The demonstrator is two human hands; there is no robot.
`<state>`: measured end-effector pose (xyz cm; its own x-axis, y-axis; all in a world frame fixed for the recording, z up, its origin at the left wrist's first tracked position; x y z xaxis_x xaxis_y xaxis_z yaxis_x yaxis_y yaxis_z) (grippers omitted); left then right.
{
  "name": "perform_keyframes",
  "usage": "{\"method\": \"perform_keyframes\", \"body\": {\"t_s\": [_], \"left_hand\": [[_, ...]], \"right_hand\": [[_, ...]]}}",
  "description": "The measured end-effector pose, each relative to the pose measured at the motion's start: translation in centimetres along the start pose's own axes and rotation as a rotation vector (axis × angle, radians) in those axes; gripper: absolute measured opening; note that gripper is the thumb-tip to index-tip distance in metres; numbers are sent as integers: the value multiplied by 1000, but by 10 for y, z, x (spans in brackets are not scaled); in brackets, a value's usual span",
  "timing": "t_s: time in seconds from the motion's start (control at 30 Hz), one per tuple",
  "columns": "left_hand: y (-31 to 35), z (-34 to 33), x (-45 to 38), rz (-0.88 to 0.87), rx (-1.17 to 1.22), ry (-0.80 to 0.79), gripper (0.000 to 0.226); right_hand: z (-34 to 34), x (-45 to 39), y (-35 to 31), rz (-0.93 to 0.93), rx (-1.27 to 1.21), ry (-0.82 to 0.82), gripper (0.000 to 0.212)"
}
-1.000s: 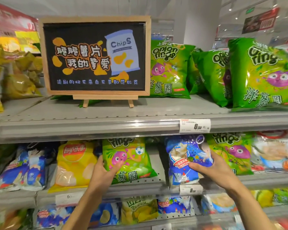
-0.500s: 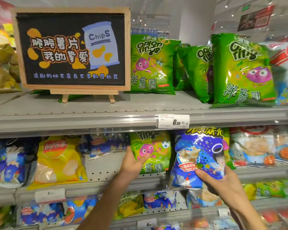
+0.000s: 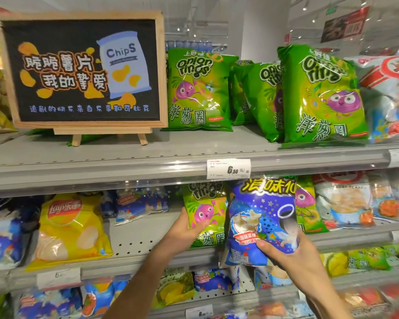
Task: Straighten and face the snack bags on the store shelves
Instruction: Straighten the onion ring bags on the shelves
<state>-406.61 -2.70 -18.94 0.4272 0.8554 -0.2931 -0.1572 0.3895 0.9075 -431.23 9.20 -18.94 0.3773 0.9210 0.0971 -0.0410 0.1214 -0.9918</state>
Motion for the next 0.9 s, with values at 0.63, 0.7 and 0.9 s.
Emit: {"method": "perform_keyframes", "body": {"t_s": [0.63, 0.7, 0.9], "left_hand": [[-28, 160, 168, -276, -890, 610, 33], [-36, 181, 180, -257, -917, 605, 35], [-58, 206, 199, -178, -887, 431, 20]], "right_hand": [[-206, 37, -13, 151, 216, 26, 69], [-231, 37, -15, 183, 211, 23, 75], [-266, 24, -10, 140, 125, -50, 84]]}}
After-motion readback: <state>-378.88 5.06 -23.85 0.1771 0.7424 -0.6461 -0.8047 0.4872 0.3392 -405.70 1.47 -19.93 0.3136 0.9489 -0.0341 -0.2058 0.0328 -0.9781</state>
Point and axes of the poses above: each hand's wrist, its own x-axis away from the middle knuckle, its own z-axis out of the back of the hand, y = z × x, the point moved 2 cm from there along -x, towards the middle knuckle, and after that the axes turned 14 degrees about -z, right-handed, at the moved point
